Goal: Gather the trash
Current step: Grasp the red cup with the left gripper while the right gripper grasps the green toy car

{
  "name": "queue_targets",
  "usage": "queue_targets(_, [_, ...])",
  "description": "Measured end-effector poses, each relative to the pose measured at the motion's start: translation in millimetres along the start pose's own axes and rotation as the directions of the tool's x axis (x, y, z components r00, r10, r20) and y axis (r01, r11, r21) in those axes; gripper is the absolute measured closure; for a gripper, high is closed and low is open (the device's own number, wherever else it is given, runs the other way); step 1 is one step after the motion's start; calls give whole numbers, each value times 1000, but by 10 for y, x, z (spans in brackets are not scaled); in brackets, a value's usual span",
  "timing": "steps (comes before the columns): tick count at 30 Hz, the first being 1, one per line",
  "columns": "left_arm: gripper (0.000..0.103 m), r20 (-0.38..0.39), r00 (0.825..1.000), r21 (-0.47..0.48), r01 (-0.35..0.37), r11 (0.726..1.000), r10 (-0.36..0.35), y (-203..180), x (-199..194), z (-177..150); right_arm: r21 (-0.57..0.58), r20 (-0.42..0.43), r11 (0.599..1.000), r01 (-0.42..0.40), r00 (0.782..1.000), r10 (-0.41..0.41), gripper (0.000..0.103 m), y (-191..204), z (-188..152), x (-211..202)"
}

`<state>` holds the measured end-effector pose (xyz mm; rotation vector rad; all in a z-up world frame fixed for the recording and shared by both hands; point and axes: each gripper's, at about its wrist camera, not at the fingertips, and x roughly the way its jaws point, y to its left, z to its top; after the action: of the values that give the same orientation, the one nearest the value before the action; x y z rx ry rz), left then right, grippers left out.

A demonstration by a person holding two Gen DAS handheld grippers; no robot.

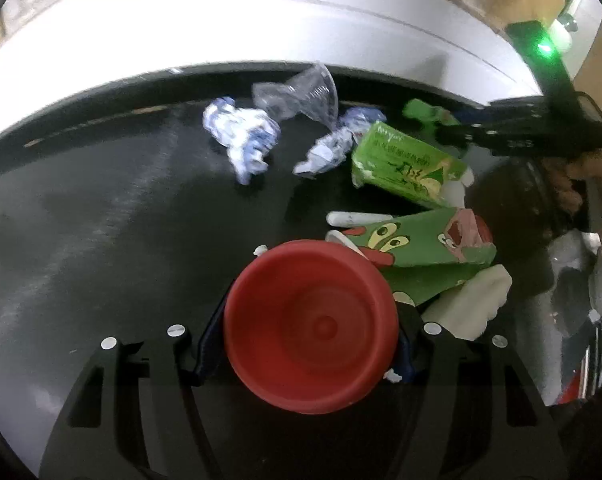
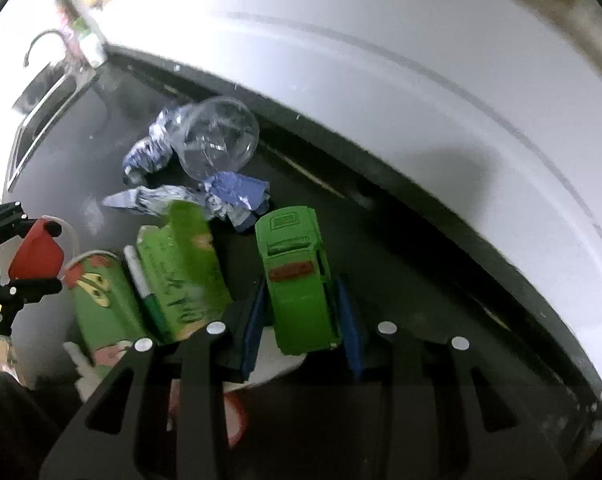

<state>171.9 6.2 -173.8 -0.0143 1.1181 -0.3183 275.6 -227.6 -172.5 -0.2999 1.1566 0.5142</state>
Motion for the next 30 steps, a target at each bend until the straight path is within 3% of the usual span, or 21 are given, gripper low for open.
queue_targets(7, [39, 51, 995, -14, -86, 996, 86, -32, -451, -1, 58, 88, 998, 33, 995, -38, 68, 247, -181, -688])
queue_targets(14, [39, 76, 986, -31, -144, 989, 146, -225, -986, -160, 127, 140, 991, 30, 989, -48, 68, 704, -611, -1280])
queue_targets(21, [39, 97, 983, -23, -157, 987, 158, -394, -1276, -377, 160, 150, 987, -5, 988, -19, 68, 1123, -946, -1478])
queue_targets(30, [39, 113, 978, -6, -178, 984, 178, -448, -1438, -598, 160, 163, 987, -7, 986, -20, 68, 1455, -1097, -1599])
